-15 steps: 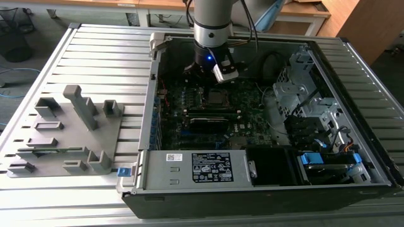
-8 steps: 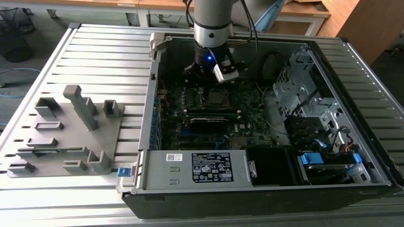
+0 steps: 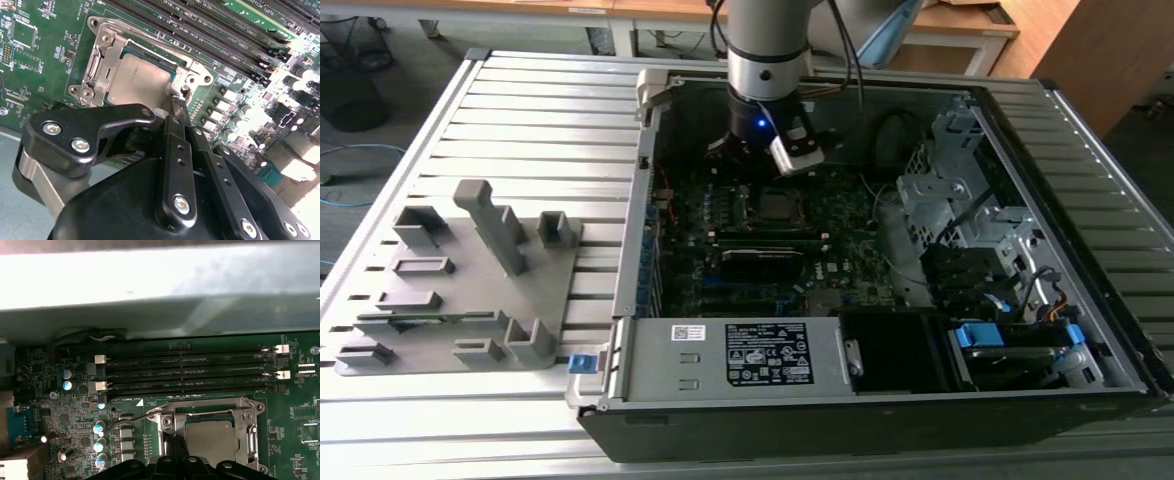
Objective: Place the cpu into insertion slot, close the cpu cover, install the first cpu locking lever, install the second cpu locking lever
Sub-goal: 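Close the cpu cover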
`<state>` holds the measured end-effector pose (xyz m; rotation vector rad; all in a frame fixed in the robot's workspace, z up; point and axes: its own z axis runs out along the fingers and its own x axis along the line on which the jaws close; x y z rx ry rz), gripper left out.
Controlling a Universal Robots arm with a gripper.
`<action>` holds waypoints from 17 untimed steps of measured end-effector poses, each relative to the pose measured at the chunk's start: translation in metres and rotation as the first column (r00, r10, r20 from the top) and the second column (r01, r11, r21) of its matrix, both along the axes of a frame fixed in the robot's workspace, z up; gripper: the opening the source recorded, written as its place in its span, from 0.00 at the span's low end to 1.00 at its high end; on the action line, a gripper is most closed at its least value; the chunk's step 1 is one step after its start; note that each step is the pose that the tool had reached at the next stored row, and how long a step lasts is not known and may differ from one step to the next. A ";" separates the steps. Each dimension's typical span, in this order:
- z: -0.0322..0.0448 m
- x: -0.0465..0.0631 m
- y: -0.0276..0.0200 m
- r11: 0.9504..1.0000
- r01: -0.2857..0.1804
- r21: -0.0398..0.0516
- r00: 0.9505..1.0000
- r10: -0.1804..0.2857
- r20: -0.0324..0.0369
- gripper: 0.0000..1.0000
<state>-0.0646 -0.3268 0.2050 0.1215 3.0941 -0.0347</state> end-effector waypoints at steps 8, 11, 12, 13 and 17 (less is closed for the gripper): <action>-0.0021 0.000 0.0000 1.000 0.000 0.000 1.000 0.000 0.000 0.11; -0.0030 0.000 0.0001 1.000 0.000 0.001 1.000 0.000 0.000 0.11; -0.0035 0.000 0.0001 1.000 0.000 0.000 1.000 0.000 0.000 0.11; -0.0041 0.000 0.0000 1.000 0.000 0.000 1.000 0.000 0.000 0.11; -0.0050 0.000 0.0000 1.000 0.000 0.000 1.000 0.000 0.000 0.11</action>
